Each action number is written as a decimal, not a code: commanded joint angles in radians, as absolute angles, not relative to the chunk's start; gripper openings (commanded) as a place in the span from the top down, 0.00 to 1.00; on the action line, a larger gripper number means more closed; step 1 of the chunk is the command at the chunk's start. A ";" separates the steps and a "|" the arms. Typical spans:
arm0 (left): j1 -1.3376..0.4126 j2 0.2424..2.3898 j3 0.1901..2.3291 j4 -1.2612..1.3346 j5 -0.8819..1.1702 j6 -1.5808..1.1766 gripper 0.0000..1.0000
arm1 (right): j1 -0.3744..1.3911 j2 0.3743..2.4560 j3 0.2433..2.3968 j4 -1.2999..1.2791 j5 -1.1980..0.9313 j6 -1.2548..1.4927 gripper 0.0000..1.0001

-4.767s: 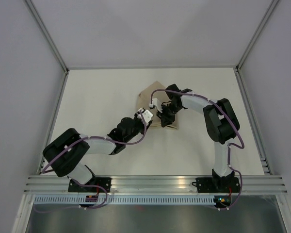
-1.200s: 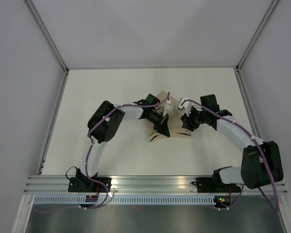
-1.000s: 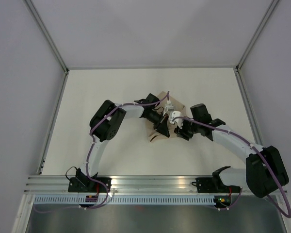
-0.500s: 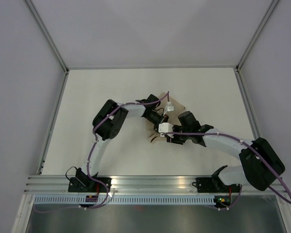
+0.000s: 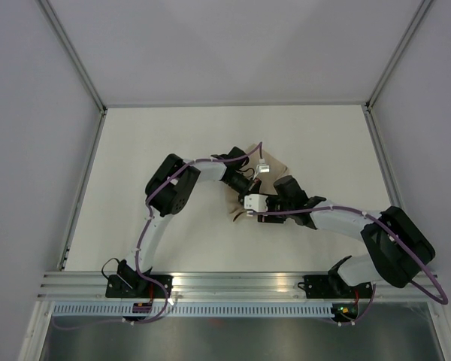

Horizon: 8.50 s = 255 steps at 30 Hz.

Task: Fold the napkin, place the utensils inside, and roll it up
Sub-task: Roll the napkin at the center of the board.

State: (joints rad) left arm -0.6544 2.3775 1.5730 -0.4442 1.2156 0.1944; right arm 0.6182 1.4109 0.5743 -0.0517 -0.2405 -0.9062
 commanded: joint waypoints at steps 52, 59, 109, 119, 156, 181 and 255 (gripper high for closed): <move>-0.558 1.668 1.010 0.331 0.450 -0.103 0.64 | 0.379 2.120 1.235 -1.150 -0.672 -1.253 0.92; -0.738 1.459 0.734 0.500 0.136 0.098 0.61 | 0.351 2.198 1.313 -1.209 -0.687 -1.256 0.92; -1.155 1.945 0.983 0.137 0.195 0.460 0.98 | 0.296 2.273 1.381 -1.180 -0.721 -1.163 0.91; -1.046 1.999 1.092 -0.049 0.523 0.354 0.98 | 0.279 2.056 1.341 -1.065 -0.762 -1.002 0.52; -0.856 2.393 1.605 -0.586 0.871 0.092 0.98 | 0.320 1.239 0.706 -0.604 -0.566 -0.865 0.42; -0.842 2.448 1.631 -0.588 0.862 0.060 0.98 | 0.433 1.200 0.534 -0.376 -0.515 -0.815 0.46; -0.948 1.687 0.724 0.588 0.115 0.287 0.56 | 0.261 2.261 1.399 -1.150 -0.719 -1.112 0.99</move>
